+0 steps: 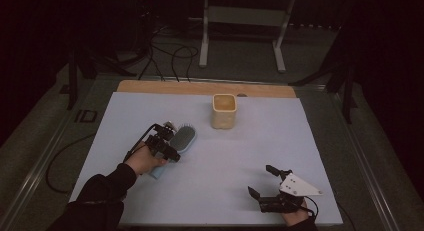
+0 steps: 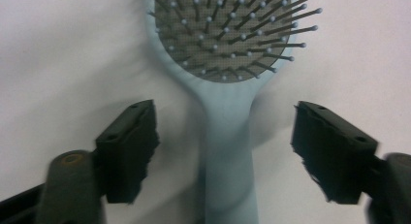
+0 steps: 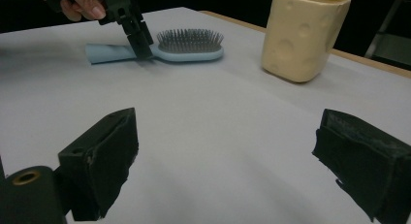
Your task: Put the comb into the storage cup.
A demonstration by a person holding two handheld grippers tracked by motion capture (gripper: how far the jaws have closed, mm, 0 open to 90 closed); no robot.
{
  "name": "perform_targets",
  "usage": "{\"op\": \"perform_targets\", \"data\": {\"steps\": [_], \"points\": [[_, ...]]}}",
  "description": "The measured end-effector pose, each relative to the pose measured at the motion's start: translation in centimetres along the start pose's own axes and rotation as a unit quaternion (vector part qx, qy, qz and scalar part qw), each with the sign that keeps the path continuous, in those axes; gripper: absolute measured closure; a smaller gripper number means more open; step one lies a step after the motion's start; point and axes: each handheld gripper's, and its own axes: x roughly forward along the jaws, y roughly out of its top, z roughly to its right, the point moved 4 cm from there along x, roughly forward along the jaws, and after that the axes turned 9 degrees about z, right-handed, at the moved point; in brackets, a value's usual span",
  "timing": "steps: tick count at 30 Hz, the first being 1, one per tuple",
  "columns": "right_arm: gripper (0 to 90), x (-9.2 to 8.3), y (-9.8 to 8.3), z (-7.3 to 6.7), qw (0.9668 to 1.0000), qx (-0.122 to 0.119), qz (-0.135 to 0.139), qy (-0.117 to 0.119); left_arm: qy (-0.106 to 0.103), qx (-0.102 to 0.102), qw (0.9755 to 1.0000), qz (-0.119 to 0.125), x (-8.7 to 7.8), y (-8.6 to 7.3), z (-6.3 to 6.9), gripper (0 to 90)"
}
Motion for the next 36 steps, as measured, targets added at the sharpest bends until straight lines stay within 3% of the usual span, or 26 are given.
{"op": "perform_targets", "data": {"steps": [4,7,16,25,36], "points": [[8.1,-0.02,0.04,-0.04,1.0,0.001,0.001,-0.001,0.006,0.003,1.0,-0.004,0.17,-0.01,-0.01,33.0],[8.1,-0.03,0.02,0.03,1.0,0.001,0.001,-0.001,0.005,0.002,1.0,-0.005,0.24,-0.01,0.06,43.2],[8.1,-0.05,0.06,0.0,1.0,0.001,0.002,-0.002,0.01,0.002,0.9998,-0.018,0.36,0.04,0.24,54.4],[8.1,-0.03,0.06,-0.05,1.0,0.001,0.001,-0.001,0.021,0.015,0.9989,-0.039,0.59,0.51,0.49,59.5],[8.1,-0.03,0.03,0.0,1.0,0.0,0.0,-0.002,0.034,0.022,0.9984,-0.04,0.67,0.47,0.83,65.4]]}}
